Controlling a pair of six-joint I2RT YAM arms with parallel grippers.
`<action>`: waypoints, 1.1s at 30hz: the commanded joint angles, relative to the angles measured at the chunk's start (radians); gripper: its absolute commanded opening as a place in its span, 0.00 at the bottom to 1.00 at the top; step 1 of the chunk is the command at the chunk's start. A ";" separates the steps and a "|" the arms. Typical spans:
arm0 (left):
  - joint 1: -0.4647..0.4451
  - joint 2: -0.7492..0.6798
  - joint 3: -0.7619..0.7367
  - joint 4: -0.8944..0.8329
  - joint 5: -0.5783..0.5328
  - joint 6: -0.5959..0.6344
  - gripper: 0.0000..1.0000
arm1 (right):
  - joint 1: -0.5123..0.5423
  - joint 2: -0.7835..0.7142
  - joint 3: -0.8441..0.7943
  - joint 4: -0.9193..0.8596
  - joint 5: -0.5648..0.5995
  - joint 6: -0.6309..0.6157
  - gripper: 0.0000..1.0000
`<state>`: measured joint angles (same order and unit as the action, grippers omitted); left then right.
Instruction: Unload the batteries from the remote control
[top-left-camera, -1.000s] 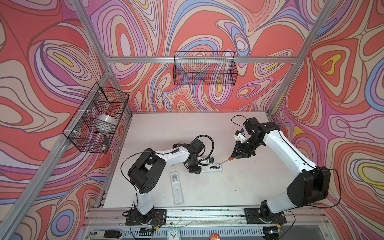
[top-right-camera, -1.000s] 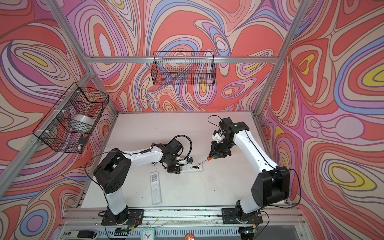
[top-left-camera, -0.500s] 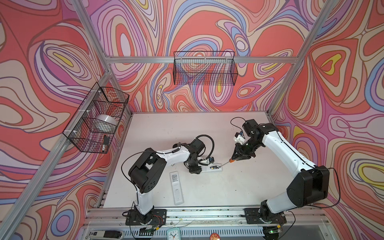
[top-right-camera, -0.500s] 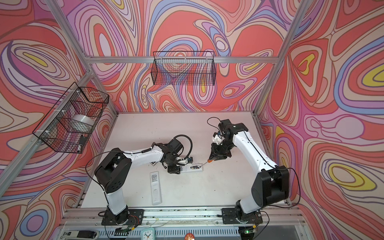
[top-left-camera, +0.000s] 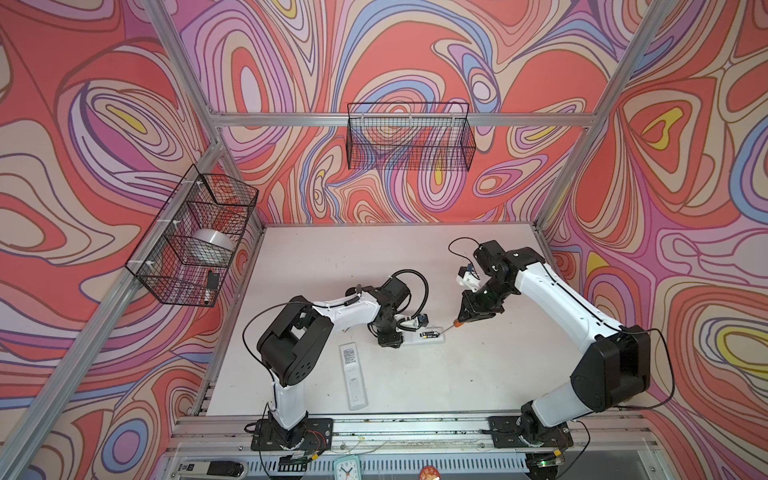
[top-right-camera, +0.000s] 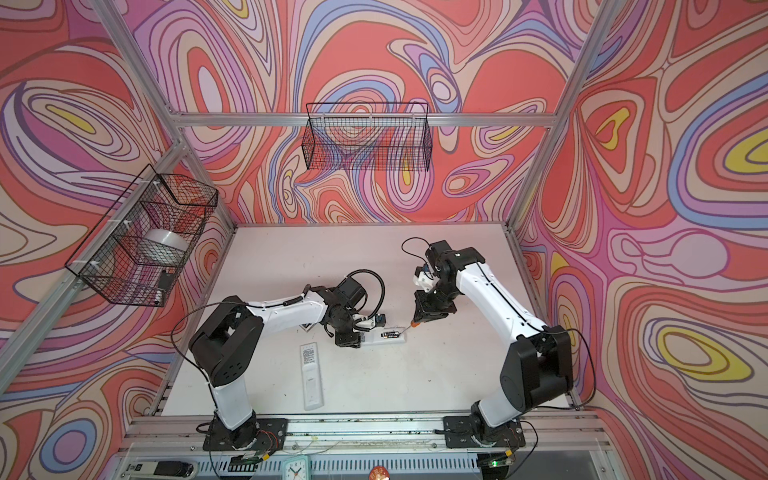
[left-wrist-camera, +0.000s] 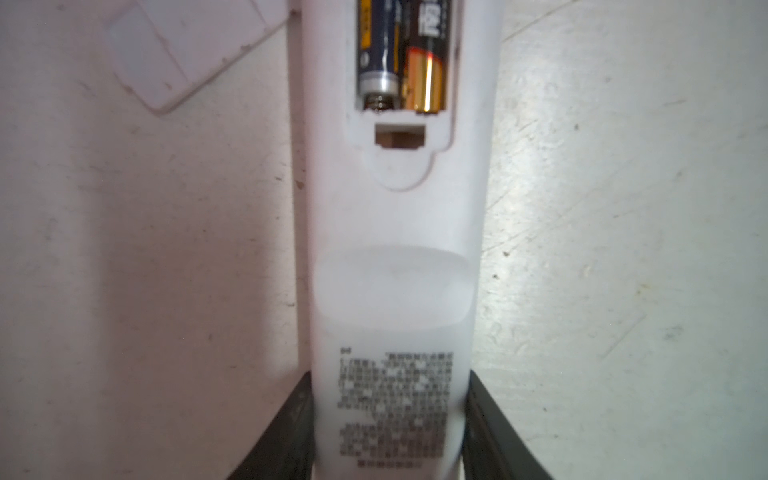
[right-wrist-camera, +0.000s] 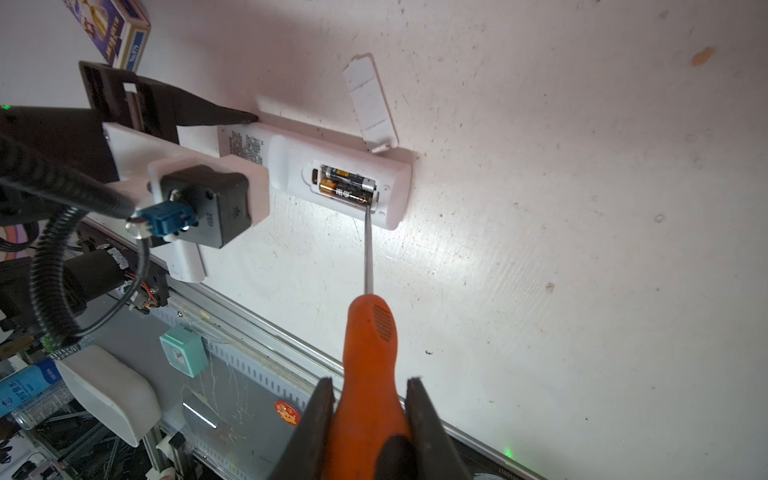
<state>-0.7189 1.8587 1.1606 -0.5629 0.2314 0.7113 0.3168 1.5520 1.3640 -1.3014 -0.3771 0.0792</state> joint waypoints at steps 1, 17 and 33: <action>0.004 0.040 0.000 -0.058 -0.003 0.017 0.36 | 0.004 0.002 0.016 -0.014 0.059 -0.010 0.00; 0.004 0.035 -0.003 -0.059 0.001 0.015 0.36 | 0.004 0.031 0.028 0.004 0.076 -0.009 0.00; 0.004 0.047 0.003 -0.063 -0.001 0.017 0.35 | 0.010 0.049 0.060 -0.002 0.094 -0.015 0.00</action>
<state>-0.7189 1.8622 1.1656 -0.5686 0.2317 0.7113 0.3237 1.5860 1.3933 -1.3010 -0.3592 0.0711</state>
